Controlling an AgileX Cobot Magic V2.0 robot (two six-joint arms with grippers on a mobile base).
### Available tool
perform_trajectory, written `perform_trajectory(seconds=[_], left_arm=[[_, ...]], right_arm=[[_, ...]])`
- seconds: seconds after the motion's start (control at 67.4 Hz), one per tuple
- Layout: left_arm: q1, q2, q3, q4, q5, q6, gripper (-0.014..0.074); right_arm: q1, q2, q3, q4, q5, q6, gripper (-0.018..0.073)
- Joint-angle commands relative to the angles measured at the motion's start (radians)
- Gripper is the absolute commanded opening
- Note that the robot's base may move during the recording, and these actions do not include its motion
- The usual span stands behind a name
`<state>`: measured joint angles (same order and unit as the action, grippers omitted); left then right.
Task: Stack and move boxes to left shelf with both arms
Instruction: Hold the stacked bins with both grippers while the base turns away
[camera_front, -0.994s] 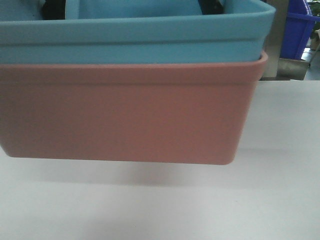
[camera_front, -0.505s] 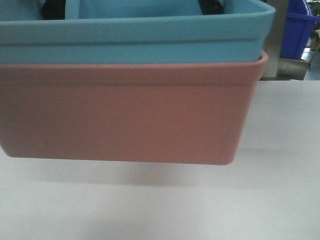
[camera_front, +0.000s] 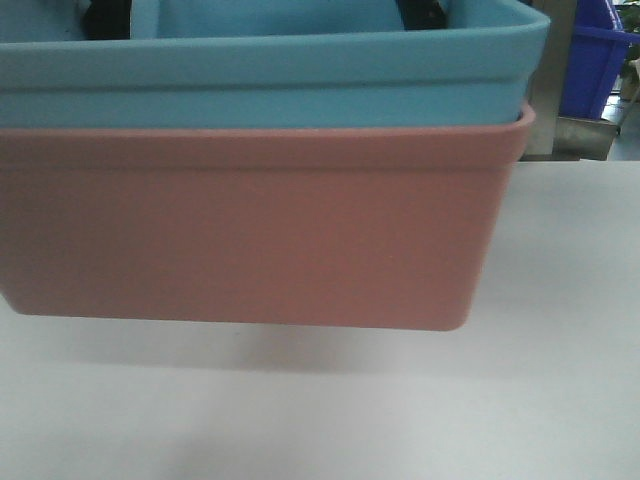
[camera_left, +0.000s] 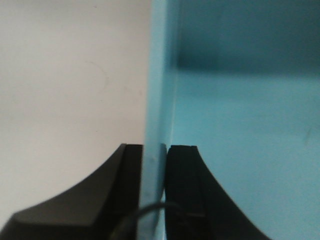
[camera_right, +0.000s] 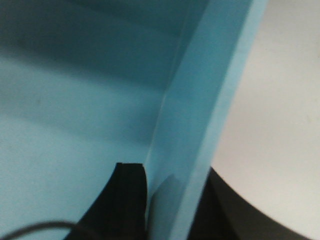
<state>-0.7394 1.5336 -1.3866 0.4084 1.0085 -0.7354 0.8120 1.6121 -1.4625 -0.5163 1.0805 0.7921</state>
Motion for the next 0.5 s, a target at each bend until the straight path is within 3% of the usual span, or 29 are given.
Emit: perform_trajectory(seconds=[0.0,0.49], left_arm=[[-0.048,-0.043,-0.044,-0.111,-0.229,-0.021,-0.0012],[-0.048,-0.043,-0.044,-0.111,-0.229,-0.021,-0.0012]], right_arm=[[0.026,-0.034,-0.045,0.043,-0.253,0.047,0.0056],[0.025,-0.034,-0.045,0.043,-0.254,0.047,0.0056]])
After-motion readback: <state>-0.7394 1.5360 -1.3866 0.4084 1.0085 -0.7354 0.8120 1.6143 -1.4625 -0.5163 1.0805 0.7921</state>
